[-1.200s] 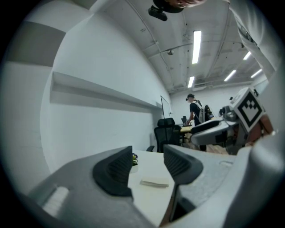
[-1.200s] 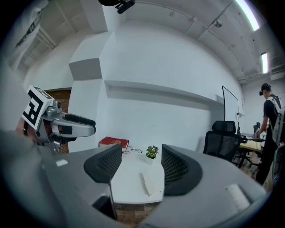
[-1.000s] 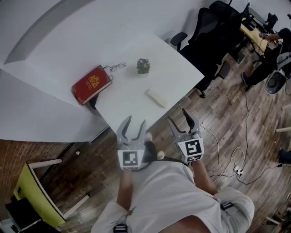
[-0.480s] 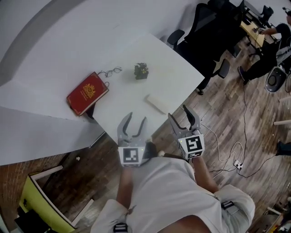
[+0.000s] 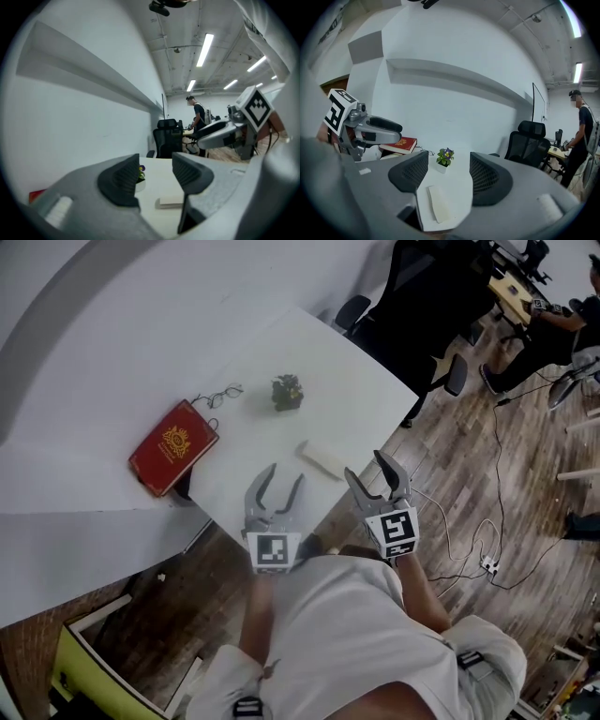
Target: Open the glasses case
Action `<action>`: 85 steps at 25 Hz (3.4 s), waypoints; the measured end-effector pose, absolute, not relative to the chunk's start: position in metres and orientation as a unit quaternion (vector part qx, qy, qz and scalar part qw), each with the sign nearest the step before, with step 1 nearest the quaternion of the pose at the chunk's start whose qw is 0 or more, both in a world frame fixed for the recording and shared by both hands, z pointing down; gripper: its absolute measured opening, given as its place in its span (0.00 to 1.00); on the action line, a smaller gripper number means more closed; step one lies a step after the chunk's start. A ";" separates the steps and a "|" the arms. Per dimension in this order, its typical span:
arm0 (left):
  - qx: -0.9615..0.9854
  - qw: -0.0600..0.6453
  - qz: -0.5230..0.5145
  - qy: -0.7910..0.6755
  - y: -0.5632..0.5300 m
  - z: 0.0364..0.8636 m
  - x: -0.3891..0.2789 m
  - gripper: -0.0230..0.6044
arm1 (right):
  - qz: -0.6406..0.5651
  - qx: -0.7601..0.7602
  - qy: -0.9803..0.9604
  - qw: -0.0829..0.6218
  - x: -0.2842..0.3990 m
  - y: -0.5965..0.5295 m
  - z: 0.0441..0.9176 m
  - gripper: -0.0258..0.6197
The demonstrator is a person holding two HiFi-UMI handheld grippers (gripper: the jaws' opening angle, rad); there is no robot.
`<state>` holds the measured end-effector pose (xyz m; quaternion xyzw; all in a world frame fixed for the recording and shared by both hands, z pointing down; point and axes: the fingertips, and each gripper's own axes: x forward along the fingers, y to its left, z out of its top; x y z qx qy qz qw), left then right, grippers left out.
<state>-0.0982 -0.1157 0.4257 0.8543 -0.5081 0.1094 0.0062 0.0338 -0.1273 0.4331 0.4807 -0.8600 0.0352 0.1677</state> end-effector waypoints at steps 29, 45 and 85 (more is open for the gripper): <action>0.855 0.099 0.195 -0.471 -0.168 0.555 -0.073 0.37 | 0.106 0.394 -0.866 0.289 0.034 -0.170 0.568 0.46; 0.834 0.158 0.256 -0.463 -0.174 0.633 -0.060 0.37 | 0.116 0.339 -0.871 0.337 0.039 -0.172 0.631 0.46; 0.806 0.232 0.331 -0.433 -0.185 0.715 -0.058 0.37 | 0.116 0.252 -0.865 0.418 0.013 -0.162 0.700 0.51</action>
